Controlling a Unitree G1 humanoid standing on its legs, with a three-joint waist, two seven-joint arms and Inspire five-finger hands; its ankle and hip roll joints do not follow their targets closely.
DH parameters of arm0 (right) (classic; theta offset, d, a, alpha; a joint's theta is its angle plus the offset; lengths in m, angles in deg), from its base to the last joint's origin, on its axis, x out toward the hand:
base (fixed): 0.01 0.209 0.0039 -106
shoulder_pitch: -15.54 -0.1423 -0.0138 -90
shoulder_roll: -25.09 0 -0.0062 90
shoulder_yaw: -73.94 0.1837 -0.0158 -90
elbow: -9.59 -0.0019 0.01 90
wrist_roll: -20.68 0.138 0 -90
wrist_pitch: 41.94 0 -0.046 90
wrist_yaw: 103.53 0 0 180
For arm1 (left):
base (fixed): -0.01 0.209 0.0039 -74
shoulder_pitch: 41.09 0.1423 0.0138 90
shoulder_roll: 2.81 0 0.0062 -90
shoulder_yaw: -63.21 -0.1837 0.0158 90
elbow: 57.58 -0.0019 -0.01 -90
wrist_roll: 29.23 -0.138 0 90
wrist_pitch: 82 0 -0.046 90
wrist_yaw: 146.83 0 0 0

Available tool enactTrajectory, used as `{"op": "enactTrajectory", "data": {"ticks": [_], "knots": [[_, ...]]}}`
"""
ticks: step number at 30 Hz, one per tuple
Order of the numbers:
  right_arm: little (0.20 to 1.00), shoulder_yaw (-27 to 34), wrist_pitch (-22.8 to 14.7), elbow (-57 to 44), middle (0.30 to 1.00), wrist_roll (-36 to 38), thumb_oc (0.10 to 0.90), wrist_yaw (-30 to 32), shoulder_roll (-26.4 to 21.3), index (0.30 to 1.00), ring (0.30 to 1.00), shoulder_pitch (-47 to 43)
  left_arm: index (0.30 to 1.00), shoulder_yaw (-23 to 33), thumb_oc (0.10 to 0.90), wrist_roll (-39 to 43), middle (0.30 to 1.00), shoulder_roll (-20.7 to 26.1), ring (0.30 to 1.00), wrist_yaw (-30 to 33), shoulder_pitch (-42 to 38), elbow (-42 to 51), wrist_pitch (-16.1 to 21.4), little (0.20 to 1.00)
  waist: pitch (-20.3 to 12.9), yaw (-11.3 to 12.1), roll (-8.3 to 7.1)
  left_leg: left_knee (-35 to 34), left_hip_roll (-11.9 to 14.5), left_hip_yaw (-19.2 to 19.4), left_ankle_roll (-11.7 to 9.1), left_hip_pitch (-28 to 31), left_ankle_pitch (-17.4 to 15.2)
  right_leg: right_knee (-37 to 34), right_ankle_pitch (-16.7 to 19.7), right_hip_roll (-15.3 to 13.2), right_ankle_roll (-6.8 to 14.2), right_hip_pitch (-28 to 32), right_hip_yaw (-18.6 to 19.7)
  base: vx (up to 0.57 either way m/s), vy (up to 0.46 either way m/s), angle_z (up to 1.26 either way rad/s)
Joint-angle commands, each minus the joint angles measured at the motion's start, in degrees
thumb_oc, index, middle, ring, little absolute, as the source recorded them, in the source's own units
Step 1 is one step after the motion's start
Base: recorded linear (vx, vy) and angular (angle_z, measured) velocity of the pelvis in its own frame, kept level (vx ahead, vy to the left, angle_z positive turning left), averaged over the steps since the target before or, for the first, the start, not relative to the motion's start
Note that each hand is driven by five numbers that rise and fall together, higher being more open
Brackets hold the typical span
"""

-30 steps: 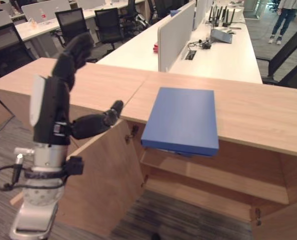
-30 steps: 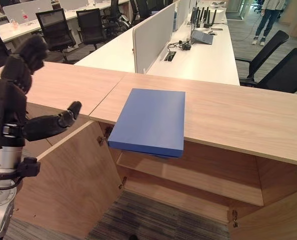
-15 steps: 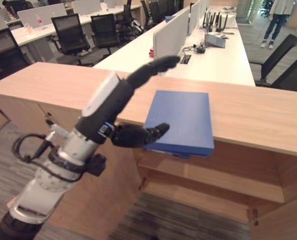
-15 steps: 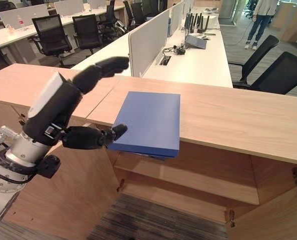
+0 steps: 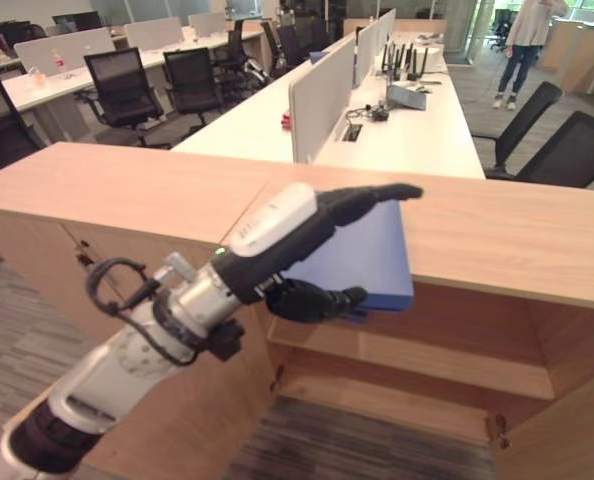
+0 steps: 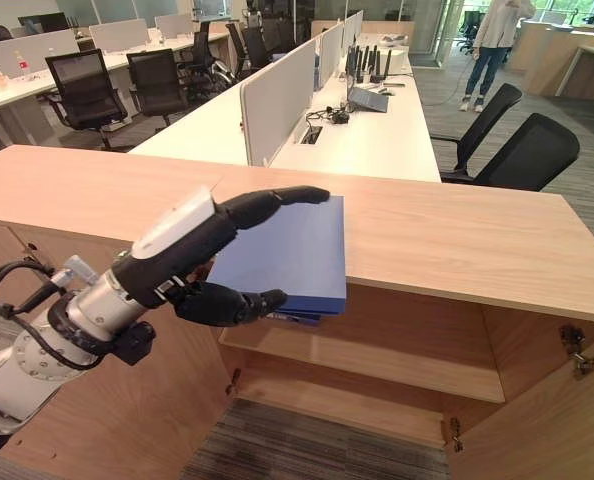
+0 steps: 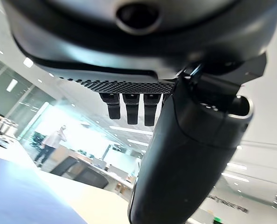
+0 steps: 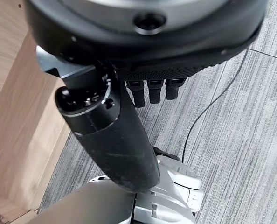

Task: Put the empty folder in the office cabinet

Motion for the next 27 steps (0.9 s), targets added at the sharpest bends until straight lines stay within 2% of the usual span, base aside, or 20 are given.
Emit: {"op": "enactTrajectory", "data": {"ticks": [1, 6, 11, 17, 27], "knots": [[0.9, -0.74, -1.09, -0.54, 0.9, 0.31, 0.8, -0.38, 0.5, 0.9, 0.9, -2.38, 0.9, 0.61, 0.8, 1.62, 0.9, -0.01, 0.9, 1.49, -10.46, -0.46, 1.02, 0.9, -0.63, -0.22, -1.51, -0.08, 0.29, 0.1, -0.75, 3.43, -9.05, 0.36, -1.3, -2.46, 4.97, -2.33, 0.85, 0.0, 0.003, -0.03], [0.9, -0.63, -1.19, -0.66, 0.9, 0.79, 0.8, -0.22, 0.58, 0.9, 0.9, -2.58, 0.9, -0.54, 0.8, -1.47, 0.9, -1.5, 0.9, 2.14, -11.68, -1.79, 0.87, 0.9, -0.64, -0.4, -1.5, -0.08, 0.31, 0.36, -0.74, 3.55, -9.21, 0.36, -1.32, -2.42, 5.01, -2.31, 1.03, -0.01, 0.0, -0.04], [0.9, -0.88, -1.42, -1.6, 0.9, 1.59, 0.8, 0.44, 0.51, 0.9, 0.9, -3.33, 0.9, -3.52, 0.8, -12.94, 0.9, -3.87, 0.9, 3.6, -14.34, -6.22, 0.42, 0.9, -0.85, -0.78, -1.54, -0.08, 0.33, 0.99, -0.76, 3.48, -9.26, 0.36, -1.09, -2.48, 5.08, -2.57, 1.26, -0.01, -0.002, -0.05], [0.9, -0.64, -1.31, -1.31, 0.9, 1.49, 0.8, 0.91, 0.4, 0.9, 0.9, -2.89, 0.9, -3.36, 0.8, -22.03, 0.9, -5.44, 0.9, 5.71, -14.4, -11.29, -0.39, 0.9, -0.88, -1.12, -1.68, -0.08, 0.29, 1.35, -0.72, 3.41, -8.96, 0.36, -0.64, -2.58, 5.03, -2.82, 1.39, 0.0, -0.002, -0.01], [0.9, -0.07, -0.91, -0.69, 0.9, 0.78, 0.8, 0.75, 0.16, 0.9, 0.9, -2.74, 0.9, -1.1, 0.8, -24.51, 0.9, -8.07, 0.9, 6.09, -11.01, -15.52, -2.33, 0.9, -0.94, -1.24, -1.76, -0.08, 0.35, 1.69, -0.62, 3.58, -9.19, 0.36, -0.73, -2.53, 4.92, -2.79, 1.77, 0.0, -0.002, -0.03]]}}
